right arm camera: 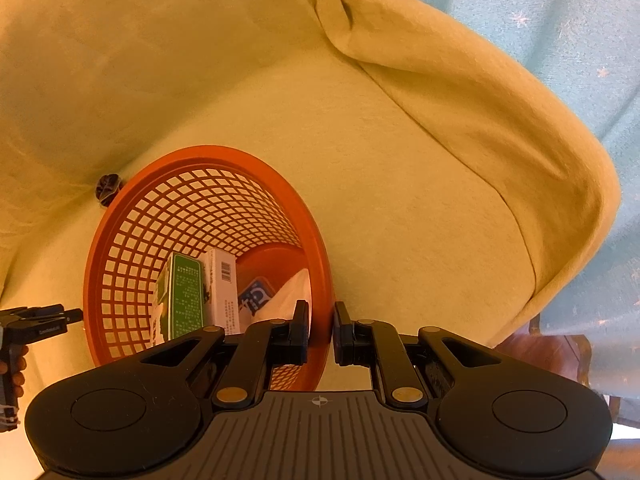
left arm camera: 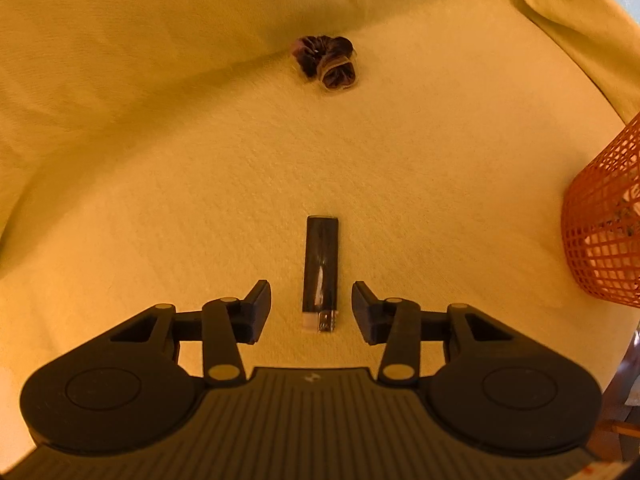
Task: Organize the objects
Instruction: 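Move the left gripper to the black USB stick and grasp it, then lift the USB stick and carry it over the wastebasket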
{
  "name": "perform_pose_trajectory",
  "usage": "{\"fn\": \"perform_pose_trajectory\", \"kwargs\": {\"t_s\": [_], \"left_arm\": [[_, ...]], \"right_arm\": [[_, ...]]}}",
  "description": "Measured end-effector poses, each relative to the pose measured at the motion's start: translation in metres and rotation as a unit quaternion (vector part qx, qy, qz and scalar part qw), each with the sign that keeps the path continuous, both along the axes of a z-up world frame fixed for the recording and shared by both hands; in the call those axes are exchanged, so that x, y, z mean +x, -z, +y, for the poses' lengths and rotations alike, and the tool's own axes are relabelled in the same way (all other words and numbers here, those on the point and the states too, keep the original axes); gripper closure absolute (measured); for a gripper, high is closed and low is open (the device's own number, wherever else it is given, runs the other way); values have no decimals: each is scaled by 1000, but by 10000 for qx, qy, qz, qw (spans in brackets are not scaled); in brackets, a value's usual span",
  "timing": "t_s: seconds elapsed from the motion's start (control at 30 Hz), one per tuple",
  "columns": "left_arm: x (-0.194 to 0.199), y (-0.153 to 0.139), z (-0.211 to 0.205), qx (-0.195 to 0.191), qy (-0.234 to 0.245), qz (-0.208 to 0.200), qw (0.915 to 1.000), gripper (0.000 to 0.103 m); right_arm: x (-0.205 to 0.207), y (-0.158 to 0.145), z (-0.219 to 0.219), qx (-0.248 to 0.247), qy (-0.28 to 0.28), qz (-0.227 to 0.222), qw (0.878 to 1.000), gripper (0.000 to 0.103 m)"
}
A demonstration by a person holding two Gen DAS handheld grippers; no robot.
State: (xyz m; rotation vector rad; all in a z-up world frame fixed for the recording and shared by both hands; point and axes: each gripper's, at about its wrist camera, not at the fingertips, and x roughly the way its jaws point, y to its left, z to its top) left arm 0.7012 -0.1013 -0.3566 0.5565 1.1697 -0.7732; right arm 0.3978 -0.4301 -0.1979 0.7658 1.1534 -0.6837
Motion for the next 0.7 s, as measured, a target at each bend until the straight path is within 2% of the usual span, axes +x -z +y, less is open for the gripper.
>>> {"fn": "perform_pose_trajectory", "kwargs": {"t_s": [0.17, 0.23, 0.37, 0.43, 0.7], "left_arm": [[3, 18, -12, 91, 97, 52, 9999, 69], [2, 24, -15, 144, 111, 40, 9998, 75], [5, 34, -20, 229, 45, 65, 9997, 80], [6, 35, -21, 210, 35, 69, 9998, 85], [-1, 19, -20, 158, 42, 18, 9999, 85]], "right_arm": [[1, 0, 1, -35, 59, 23, 10000, 95], [1, 0, 1, -44, 70, 16, 10000, 95], [0, -1, 2, -66, 96, 5, 9999, 95], [0, 0, 2, -69, 107, 3, 9999, 95], [-3, 0, 2, -45, 85, -19, 10000, 95]]}}
